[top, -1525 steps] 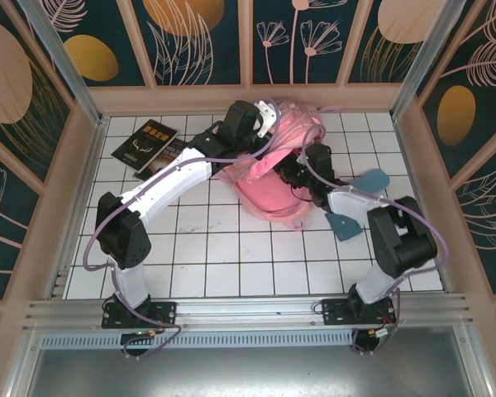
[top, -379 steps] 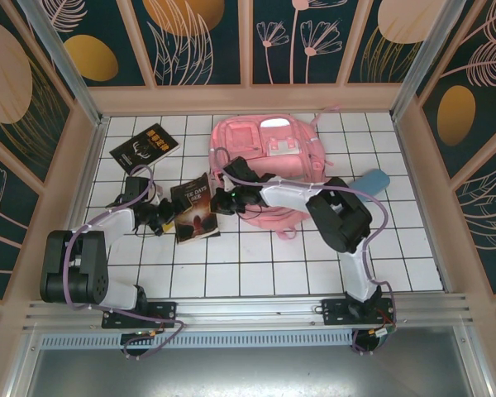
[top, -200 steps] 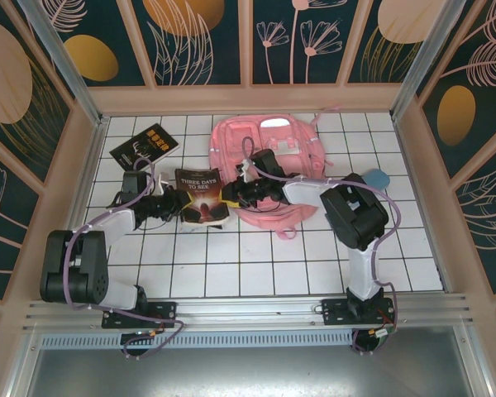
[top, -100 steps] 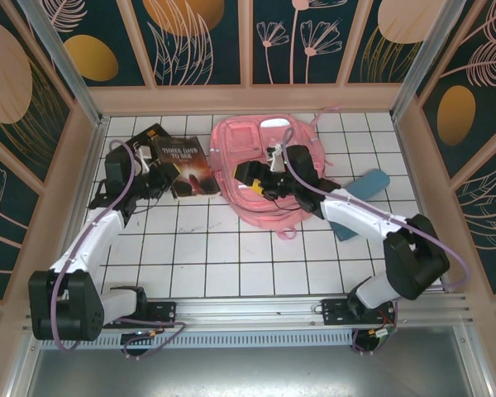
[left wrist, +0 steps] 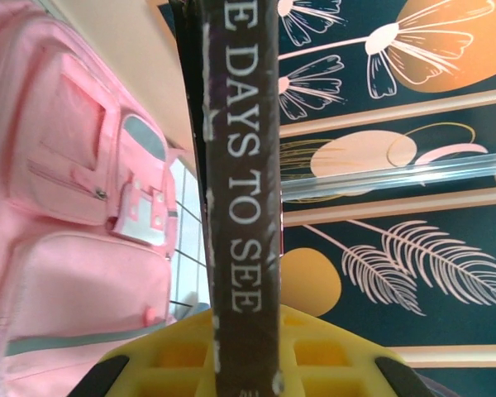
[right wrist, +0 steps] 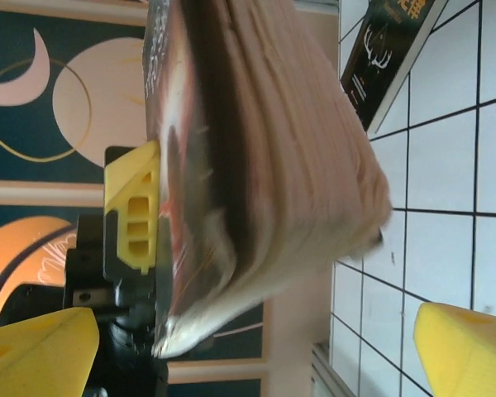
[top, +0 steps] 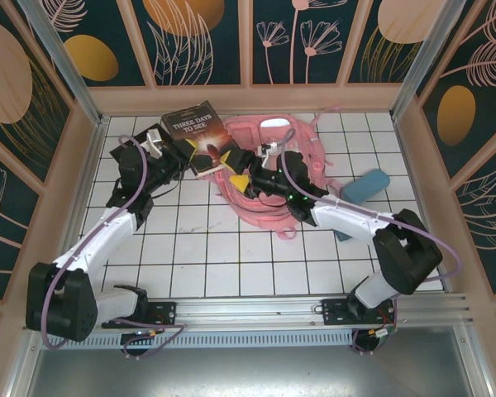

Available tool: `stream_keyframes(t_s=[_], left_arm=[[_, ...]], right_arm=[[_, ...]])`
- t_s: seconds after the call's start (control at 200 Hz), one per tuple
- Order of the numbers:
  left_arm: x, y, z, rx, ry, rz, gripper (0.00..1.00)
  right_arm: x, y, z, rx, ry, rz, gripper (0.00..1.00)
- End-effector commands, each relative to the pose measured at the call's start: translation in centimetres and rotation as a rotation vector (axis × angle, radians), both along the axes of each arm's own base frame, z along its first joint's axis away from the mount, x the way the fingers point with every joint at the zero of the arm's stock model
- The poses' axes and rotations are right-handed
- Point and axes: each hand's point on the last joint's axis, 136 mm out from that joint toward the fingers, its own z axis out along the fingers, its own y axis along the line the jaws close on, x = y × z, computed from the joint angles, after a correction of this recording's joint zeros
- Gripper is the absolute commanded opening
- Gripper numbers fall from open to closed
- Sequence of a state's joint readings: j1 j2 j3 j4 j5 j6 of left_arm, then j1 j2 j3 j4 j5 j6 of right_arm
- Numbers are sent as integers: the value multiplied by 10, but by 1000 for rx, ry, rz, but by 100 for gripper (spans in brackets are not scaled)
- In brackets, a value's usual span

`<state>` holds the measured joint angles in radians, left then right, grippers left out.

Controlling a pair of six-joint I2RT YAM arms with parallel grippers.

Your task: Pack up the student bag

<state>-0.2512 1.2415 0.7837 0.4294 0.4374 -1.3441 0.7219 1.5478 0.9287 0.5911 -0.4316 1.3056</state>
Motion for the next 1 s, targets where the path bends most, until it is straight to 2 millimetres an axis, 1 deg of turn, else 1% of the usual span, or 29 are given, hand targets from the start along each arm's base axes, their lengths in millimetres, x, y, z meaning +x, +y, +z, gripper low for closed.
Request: stream_keyframes(t_s=[0.0, 0.105, 0.195, 0.245, 0.34, 0.47, 0.515, 0.571, 0.686, 0.771, 0.821, 0.911, 0.956, 0.996], left_arm=[[8, -1, 44, -97, -120, 49, 8], [12, 0, 49, -122, -132, 75, 9], [14, 0, 53, -138, -139, 91, 9], [15, 0, 54, -145, -142, 101, 9], [17, 5, 48, -142, -117, 137, 8], [19, 7, 44, -142, -109, 151, 9], [19, 6, 43, -146, -104, 145, 9], [20, 5, 41, -151, -102, 138, 9], [19, 3, 40, -162, -100, 125, 10], [19, 2, 39, -161, -97, 119, 10], [19, 2, 38, -159, -93, 119, 11], [19, 2, 36, -151, -86, 121, 15], [19, 1, 35, -144, -81, 117, 22], [19, 0, 32, -132, -70, 112, 30]], right_arm=[[19, 8, 38, 109, -31, -53, 96], [29, 11, 41, 124, -10, -85, 91], [36, 11, 38, 145, 31, -115, 83], [39, 11, 38, 165, 53, -128, 76], [41, 9, 38, 192, 79, -160, 67], [44, 10, 44, 208, 88, -182, 60], [45, 11, 46, 218, 90, -182, 59], [46, 15, 47, 230, 98, -170, 58], [48, 25, 50, 255, 115, -133, 50], [49, 31, 51, 271, 123, -114, 43], [49, 32, 52, 273, 123, -105, 37], [47, 30, 49, 251, 125, -112, 28], [46, 24, 45, 236, 126, -132, 23], [46, 18, 43, 219, 119, -154, 19]])
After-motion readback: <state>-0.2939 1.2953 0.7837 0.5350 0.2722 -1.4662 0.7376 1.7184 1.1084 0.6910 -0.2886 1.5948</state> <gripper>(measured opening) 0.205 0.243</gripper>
